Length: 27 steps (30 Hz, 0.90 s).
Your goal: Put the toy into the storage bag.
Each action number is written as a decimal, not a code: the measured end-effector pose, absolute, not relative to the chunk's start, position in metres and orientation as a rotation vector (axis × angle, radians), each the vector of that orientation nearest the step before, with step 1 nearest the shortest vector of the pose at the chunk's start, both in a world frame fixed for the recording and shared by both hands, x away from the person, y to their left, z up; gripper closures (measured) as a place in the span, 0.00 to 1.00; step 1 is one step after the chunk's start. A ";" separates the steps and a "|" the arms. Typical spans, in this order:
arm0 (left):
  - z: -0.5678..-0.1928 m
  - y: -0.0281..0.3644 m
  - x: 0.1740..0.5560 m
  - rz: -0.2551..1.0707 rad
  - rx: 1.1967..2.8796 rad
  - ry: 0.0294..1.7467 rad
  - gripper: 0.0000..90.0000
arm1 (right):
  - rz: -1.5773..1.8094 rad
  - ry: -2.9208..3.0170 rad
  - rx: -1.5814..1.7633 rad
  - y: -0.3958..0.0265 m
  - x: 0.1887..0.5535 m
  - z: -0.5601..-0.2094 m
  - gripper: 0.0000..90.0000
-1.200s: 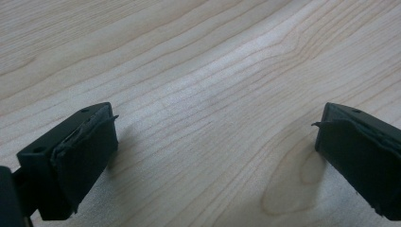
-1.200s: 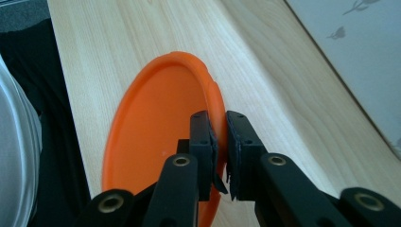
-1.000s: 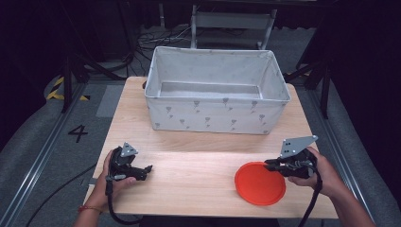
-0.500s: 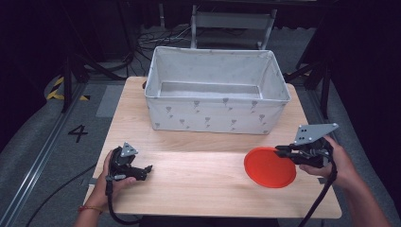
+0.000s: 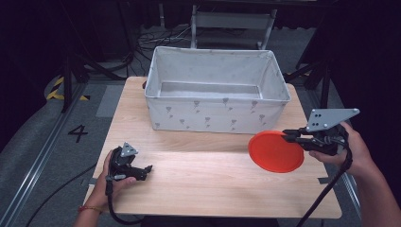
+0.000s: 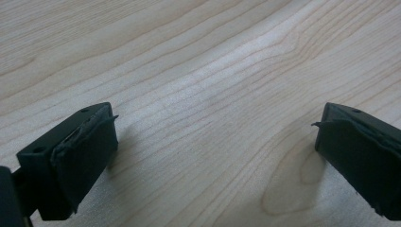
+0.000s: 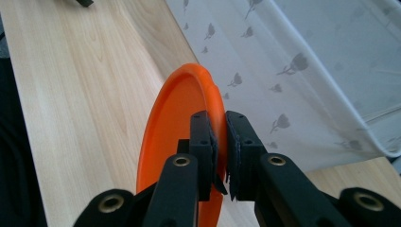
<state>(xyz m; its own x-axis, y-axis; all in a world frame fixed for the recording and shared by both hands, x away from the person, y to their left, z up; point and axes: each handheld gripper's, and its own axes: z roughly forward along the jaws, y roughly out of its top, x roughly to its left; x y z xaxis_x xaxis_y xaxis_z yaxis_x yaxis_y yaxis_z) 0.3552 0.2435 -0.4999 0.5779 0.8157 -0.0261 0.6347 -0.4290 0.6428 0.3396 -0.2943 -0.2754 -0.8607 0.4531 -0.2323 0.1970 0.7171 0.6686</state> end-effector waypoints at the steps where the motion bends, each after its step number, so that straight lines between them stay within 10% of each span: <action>1: -0.500 0.243 0.355 0.388 2.198 1.152 0.00 | 0.927 2.529 0.507 -0.295 0.342 -0.271 0.92; 27: -0.500 0.245 0.355 0.391 2.200 1.146 0.00 | 0.945 2.422 0.469 -0.290 0.366 -0.199 0.92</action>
<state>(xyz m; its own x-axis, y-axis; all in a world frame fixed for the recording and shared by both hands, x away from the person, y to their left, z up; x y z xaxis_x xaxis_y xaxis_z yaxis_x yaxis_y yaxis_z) 0.3548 0.2448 -0.5000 0.5799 0.8144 -0.0225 0.6308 -0.4313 0.6451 0.3661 -0.2900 -0.1992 -0.8186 0.4770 -0.3199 0.1342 0.7005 0.7010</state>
